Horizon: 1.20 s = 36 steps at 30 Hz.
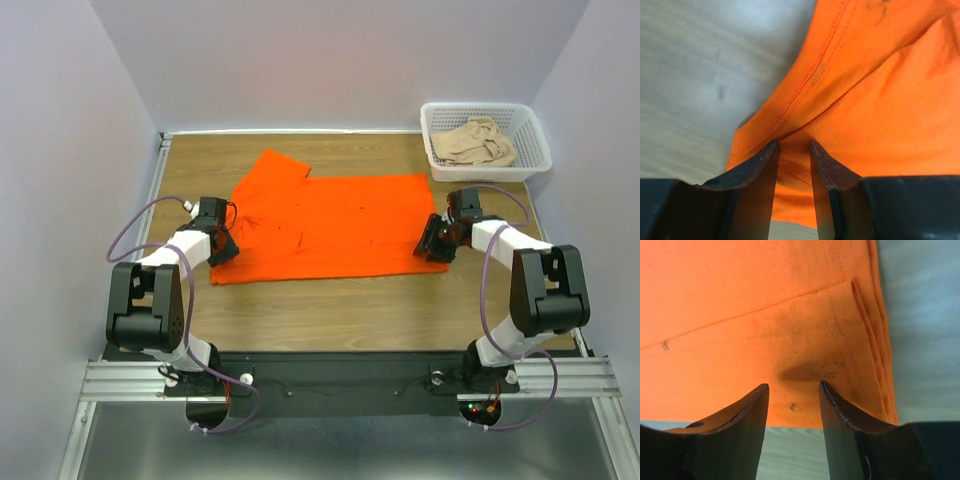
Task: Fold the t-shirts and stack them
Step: Fold the tshirt
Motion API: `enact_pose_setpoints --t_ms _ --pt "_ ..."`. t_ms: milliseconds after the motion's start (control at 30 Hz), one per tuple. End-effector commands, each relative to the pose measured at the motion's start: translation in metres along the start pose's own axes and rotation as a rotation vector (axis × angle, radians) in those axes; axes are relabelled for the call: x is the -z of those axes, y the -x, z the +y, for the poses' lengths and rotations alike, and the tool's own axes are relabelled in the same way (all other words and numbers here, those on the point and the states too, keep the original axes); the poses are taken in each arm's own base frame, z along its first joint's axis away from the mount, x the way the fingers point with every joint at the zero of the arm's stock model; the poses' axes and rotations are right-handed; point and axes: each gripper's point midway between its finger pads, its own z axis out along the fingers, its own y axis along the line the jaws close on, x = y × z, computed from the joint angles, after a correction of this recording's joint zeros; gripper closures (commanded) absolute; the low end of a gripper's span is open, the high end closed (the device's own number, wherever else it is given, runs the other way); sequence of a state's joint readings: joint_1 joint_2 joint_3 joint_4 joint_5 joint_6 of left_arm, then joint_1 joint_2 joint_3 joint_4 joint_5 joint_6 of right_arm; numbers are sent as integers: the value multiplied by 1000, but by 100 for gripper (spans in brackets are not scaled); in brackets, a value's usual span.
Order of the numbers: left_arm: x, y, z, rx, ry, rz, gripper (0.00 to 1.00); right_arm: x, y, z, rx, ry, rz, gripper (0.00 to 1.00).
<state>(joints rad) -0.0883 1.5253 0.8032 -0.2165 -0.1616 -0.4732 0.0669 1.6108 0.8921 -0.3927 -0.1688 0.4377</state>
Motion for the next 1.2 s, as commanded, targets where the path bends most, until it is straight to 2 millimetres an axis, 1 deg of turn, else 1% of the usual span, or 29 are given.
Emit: enact_pose_setpoints --t_ms 0,100,133,200,233,300,333,367,400,433,467,500,533,567,600,633,667,700,733,767,800,833,900,933,1000,1033,1067,1100,1167 --pt "13 -36 35 20 95 114 57 7 -74 -32 -34 -99 229 48" --pt "25 -36 38 68 76 99 57 17 -85 -30 -49 -82 246 46" --pt "28 -41 37 78 58 111 57 19 -92 -32 -51 -83 259 44" --pt "35 -41 37 98 43 103 57 27 -98 -31 -59 -72 267 43" --pt "36 -45 36 101 31 116 57 31 -106 -34 -64 -76 287 43" --pt "42 -51 38 112 24 126 56 35 -108 -34 -53 -74 285 42" --pt "45 -49 37 120 18 117 56 38 -105 -31 -48 -65 278 41" --pt "52 -42 36 130 11 85 56 42 -100 -27 -42 -58 272 40" --pt "58 -40 39 136 24 78 56 45 -94 -25 -24 -52 259 39" --pt "64 -27 40 144 30 33 56 48 -85 -21 -11 -48 242 38" --pt "73 -17 38 146 18 -6 52 56 -66 -13 10 -41 196 38" --pt "78 -8 36 149 11 -35 50 60 -55 -10 30 -38 168 37" --pt "87 13 31 156 -4 -91 46 63 -44 -7 44 -41 137 37" --pt "90 24 26 155 -18 -118 45 69 -23 3 67 -24 88 37" --pt "99 44 16 158 -52 -159 43 70 -15 6 75 -24 70 37" --pt "100 52 10 157 -69 -170 42 70 -7 10 83 -20 53 37" --pt "95 62 1 136 -92 -183 40 66 3 15 93 -7 41 37" --pt "94 70 -9 122 -121 -192 40 63 5 16 95 -2 40 37" --pt "96 83 -20 114 -151 -211 40 61 16 23 106 19 8 39" --pt "83 87 -31 82 -158 -200 40 58 20 25 105 29 2 40" --pt "83 100 -38 55 -163 -222 40 54 23 27 107 33 1 42" --pt "66 98 -43 32 -144 -188 42 52 29 30 106 40 -16 44" --pt "56 106 -53 6 -154 -172 45 46 32 32 98 43 -8 47" --pt "46 110 -61 -15 -159 -157 48 46 39 36 98 55 -21 50" --pt "39 116 -69 -28 -176 -156 52 40 43 40 99 72 -22 50" --pt "34 114 -70 -43 -176 -143 55 32 44 39 92 65 -9 51" --pt "22 107 -71 -57 -170 -111 57 30 49 40 88 60 -18 52" --pt "17 104 -71 -66 -165 -102 58 27 50 39 79 55 -13 52" --pt "3 93 -62 -67 -122 -65 62 17 48 36 69 42 0 52"
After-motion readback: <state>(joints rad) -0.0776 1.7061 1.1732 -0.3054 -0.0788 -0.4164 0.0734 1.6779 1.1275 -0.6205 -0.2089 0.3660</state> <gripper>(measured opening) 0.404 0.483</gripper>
